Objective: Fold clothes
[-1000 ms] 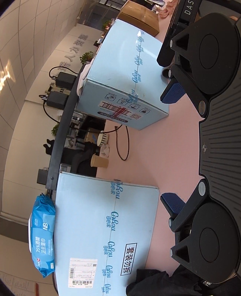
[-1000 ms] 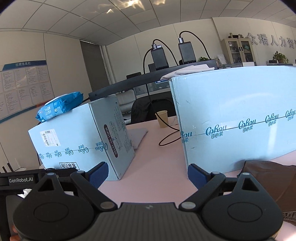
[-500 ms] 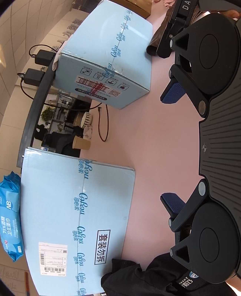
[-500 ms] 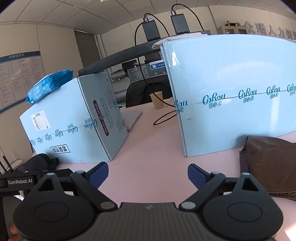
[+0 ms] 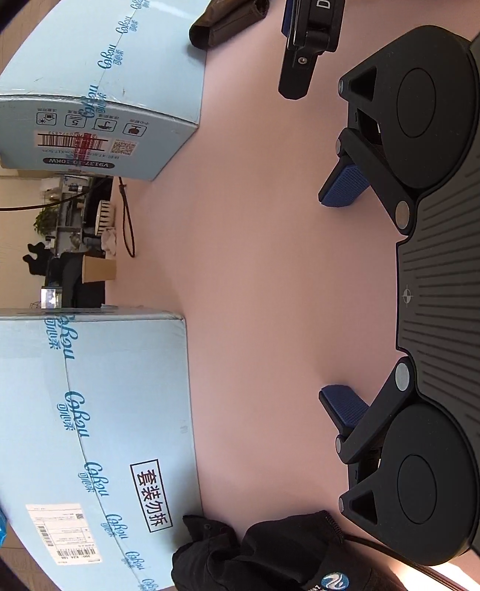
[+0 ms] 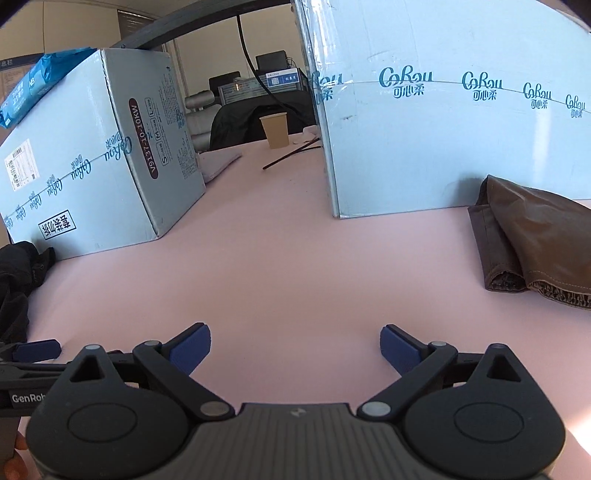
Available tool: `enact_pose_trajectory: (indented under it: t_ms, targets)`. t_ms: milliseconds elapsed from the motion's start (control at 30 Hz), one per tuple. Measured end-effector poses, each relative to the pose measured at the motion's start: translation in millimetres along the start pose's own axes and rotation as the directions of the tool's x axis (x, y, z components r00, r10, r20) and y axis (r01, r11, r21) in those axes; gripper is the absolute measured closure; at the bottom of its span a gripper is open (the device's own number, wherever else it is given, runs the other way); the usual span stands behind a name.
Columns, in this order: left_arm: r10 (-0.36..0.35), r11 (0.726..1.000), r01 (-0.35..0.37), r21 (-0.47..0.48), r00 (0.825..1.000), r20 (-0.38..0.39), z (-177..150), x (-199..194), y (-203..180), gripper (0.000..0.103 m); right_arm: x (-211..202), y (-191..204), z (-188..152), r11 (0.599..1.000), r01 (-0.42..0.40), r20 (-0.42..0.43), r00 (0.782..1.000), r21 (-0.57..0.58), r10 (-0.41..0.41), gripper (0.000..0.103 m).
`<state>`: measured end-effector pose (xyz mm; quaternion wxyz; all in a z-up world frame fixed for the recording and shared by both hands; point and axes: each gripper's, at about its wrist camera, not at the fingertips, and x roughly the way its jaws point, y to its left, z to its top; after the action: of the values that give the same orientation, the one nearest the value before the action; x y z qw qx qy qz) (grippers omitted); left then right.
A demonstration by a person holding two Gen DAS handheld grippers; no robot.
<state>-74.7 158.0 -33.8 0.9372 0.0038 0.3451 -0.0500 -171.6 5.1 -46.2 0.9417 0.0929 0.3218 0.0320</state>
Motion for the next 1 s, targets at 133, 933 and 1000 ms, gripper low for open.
enact_pose_trajectory:
  t_ms: [133,933,1000]
  targets:
    - [-0.018,0.999,0.018,-0.035,1.0,0.013,0,-1,7,0.0,8,19,-3,0.99,0.083,-0.028,0.996,-0.112,-0.087,0.0]
    - [0.036,0.999,-0.036,-0.005,0.999,0.012,-1,4,-3,0.0,10,18,-3,0.987,0.116,-0.021,0.993,-0.114,-0.119,0.0]
    - [0.036,0.999,-0.036,-0.005,0.999,0.011,-2,4,-3,0.0,10,17,-3,0.987,0.116,-0.021,0.993,-0.114,-0.119,0.0]
